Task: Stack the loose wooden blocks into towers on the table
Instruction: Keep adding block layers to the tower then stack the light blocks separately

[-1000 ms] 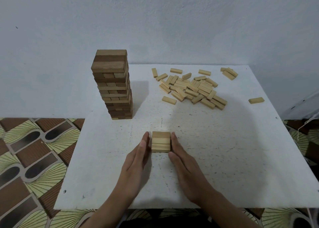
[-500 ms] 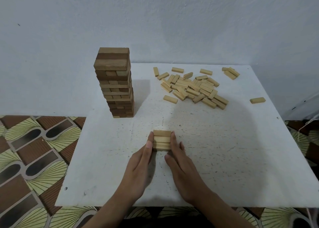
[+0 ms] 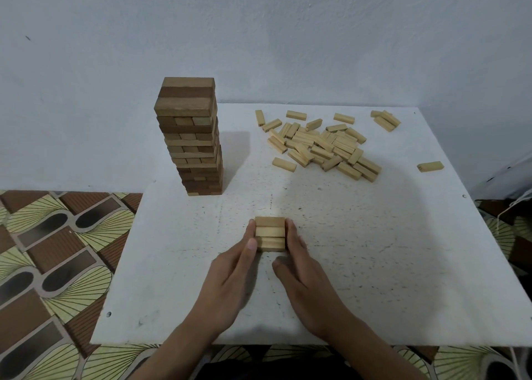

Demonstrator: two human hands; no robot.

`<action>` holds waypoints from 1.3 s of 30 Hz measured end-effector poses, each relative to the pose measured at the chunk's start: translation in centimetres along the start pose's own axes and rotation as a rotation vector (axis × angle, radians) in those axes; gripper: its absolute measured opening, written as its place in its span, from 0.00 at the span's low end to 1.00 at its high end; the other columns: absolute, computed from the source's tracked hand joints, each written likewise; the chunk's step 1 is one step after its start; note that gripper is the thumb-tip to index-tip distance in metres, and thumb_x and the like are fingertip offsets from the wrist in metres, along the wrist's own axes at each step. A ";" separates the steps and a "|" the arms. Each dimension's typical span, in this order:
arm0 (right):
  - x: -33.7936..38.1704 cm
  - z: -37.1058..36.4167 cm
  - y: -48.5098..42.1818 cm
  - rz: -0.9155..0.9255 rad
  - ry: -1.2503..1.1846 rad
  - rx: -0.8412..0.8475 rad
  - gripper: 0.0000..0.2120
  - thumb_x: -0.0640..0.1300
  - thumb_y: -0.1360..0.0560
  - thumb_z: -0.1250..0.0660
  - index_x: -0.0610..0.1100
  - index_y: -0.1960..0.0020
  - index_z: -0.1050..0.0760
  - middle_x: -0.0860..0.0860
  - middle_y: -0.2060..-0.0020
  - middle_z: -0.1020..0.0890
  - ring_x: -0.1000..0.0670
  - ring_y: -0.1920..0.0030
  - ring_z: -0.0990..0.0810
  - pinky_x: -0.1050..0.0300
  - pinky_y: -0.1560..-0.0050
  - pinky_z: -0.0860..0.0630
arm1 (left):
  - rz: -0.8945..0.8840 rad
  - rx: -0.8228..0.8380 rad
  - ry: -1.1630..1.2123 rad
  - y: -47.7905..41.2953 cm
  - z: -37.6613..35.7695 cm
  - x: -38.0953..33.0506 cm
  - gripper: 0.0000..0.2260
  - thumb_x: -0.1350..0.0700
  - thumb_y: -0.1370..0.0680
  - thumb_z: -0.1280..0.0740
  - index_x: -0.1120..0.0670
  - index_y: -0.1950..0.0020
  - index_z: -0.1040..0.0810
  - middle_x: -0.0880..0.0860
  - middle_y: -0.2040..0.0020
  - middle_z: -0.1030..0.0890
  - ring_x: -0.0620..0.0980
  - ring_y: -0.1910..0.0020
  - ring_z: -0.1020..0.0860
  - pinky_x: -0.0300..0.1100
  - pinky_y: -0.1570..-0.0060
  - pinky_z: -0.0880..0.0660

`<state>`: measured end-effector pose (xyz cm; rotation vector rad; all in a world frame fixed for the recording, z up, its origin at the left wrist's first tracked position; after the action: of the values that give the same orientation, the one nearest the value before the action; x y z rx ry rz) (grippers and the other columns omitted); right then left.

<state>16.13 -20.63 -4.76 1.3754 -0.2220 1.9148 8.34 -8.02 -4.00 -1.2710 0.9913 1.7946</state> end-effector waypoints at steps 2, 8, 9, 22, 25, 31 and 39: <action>0.0 0.7 -0.1 0.038 -0.012 -0.048 0.36 0.55 0.17 0.42 0.62 0.22 0.64 0.64 0.21 0.46 0.61 0.23 0.44 0.51 0.21 0.44 | -0.033 0.027 -0.001 0.0 0.4 0.0 0.21 0.47 0.18 0.41 0.42 0.24 0.32 0.33 0.42 0.19 0.34 0.43 0.23 0.26 0.45 0.30; 0.9 5.2 -2.2 0.209 0.308 -0.178 0.41 0.63 0.29 0.30 0.55 0.21 0.41 0.60 0.29 0.32 0.57 0.32 0.31 0.49 0.33 0.27 | -0.143 0.071 -0.250 -1.9 3.2 -0.7 0.37 0.44 0.27 0.26 0.44 0.21 0.37 0.36 0.30 0.27 0.33 0.33 0.28 0.30 0.38 0.27; 1.3 5.7 -2.8 0.216 0.361 -0.123 0.41 0.64 0.30 0.28 0.54 0.23 0.38 0.60 0.30 0.33 0.58 0.34 0.31 0.49 0.34 0.26 | -0.161 0.101 -0.349 -2.6 3.7 -1.0 0.38 0.43 0.28 0.24 0.42 0.21 0.36 0.36 0.32 0.26 0.34 0.34 0.27 0.30 0.39 0.27; 3.9 5.6 -6.8 0.275 0.738 0.179 0.29 0.62 0.36 0.22 0.49 0.41 0.23 0.55 0.51 0.23 0.54 0.53 0.26 0.52 0.52 0.24 | -0.273 0.306 -0.774 -7.3 3.2 -3.7 0.29 0.39 0.37 0.22 0.47 0.39 0.19 0.44 0.48 0.17 0.44 0.51 0.21 0.51 0.50 0.22; 4.1 5.7 -6.7 0.278 0.714 0.171 0.26 0.60 0.35 0.21 0.48 0.44 0.22 0.54 0.52 0.23 0.54 0.55 0.26 0.55 0.55 0.24 | -0.269 0.279 -0.771 -7.3 3.3 -3.5 0.27 0.38 0.37 0.22 0.44 0.40 0.18 0.43 0.49 0.17 0.44 0.52 0.21 0.50 0.51 0.22; 4.4 5.6 -6.7 0.278 0.712 0.156 0.24 0.59 0.35 0.21 0.47 0.45 0.20 0.53 0.52 0.23 0.54 0.56 0.25 0.57 0.58 0.27 | -0.255 0.250 -0.746 -7.3 3.3 -3.6 0.24 0.43 0.35 0.19 0.44 0.41 0.17 0.42 0.49 0.16 0.43 0.52 0.21 0.48 0.51 0.22; 4.6 5.4 -6.8 0.267 0.752 0.133 0.24 0.56 0.36 0.20 0.47 0.44 0.20 0.53 0.52 0.23 0.53 0.55 0.26 0.56 0.57 0.25 | -0.237 0.258 -0.813 -7.3 3.0 -3.7 0.26 0.45 0.36 0.18 0.45 0.39 0.18 0.43 0.46 0.17 0.43 0.50 0.22 0.44 0.50 0.24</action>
<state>23.93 -16.63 -0.48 0.6376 0.0995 2.5635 14.43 -2.54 -1.11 -0.3943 0.5460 1.6886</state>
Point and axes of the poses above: each hand's wrist, its own y-axis away from the middle knuckle, its own z-axis out of the back of the hand, x = y × z, the point moved 3 cm from there along -y, towards the middle knuckle
